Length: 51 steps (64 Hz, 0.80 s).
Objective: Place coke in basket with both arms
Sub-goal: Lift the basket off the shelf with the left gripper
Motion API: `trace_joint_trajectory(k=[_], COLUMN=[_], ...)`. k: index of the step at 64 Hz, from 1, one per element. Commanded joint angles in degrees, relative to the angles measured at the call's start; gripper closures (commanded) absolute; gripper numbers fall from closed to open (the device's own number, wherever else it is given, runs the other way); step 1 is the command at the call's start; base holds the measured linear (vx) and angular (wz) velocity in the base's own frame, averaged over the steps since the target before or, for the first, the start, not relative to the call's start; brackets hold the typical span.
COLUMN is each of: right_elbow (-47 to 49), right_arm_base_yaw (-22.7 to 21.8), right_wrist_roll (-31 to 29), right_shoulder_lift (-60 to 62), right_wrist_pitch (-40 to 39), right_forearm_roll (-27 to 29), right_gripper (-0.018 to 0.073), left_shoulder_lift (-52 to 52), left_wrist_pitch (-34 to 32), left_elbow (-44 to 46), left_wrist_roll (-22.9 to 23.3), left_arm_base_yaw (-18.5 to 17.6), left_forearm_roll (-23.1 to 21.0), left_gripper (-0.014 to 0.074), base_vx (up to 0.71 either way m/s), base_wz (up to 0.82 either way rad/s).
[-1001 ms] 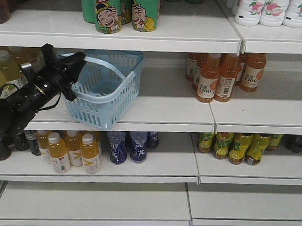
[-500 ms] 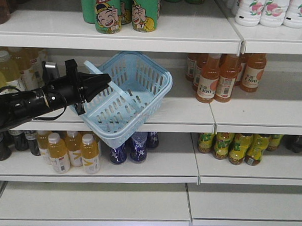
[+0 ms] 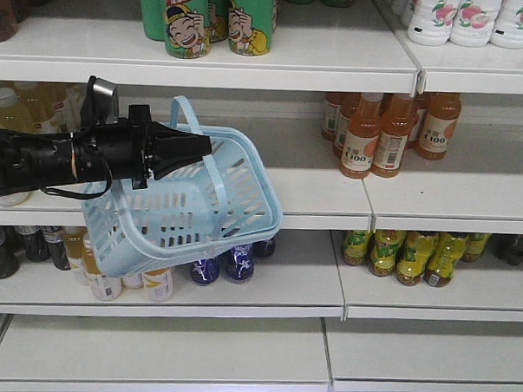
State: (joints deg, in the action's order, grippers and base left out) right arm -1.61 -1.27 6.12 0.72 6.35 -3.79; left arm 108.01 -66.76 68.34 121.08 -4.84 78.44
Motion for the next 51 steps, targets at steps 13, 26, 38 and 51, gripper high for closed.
trace_joint_trajectory(k=[13,26,38,51], right_elbow=[-0.9,-0.9,-0.9,-0.9], right_arm_base_yaw=[-0.4,-0.4,-0.4,-0.4], right_wrist_roll=[-0.3,-0.3,-0.3,-0.3], right_shoulder_lift=[0.8,0.8,0.8,0.8], right_wrist_pitch=[-4.4,-4.4,-4.4,-4.4], right_forearm_roll=[-0.2,-0.2,-0.2,-0.2], right_gripper=[0.0564,0.0564,0.0564,0.0564], left_shoulder_lift=[-11.8,-18.2,-22.5,-26.0], left_wrist_pitch=[-12.2,-12.2,-12.2,-12.2], left_elbow=[-11.8,-23.3,-28.1,-28.5], left_wrist_roll=[0.2,0.2,0.2,0.2], left_arm_base_yaw=[-4.1,-6.7,-10.1,-14.5], left_forearm_roll=[-5.1,-8.5,-10.0,-11.7], left_gripper=[0.0604,0.0604,0.0604,0.0604], base_vx=[0.00,0.00,0.00,0.00], base_wz=[0.00,0.00,0.00,0.00])
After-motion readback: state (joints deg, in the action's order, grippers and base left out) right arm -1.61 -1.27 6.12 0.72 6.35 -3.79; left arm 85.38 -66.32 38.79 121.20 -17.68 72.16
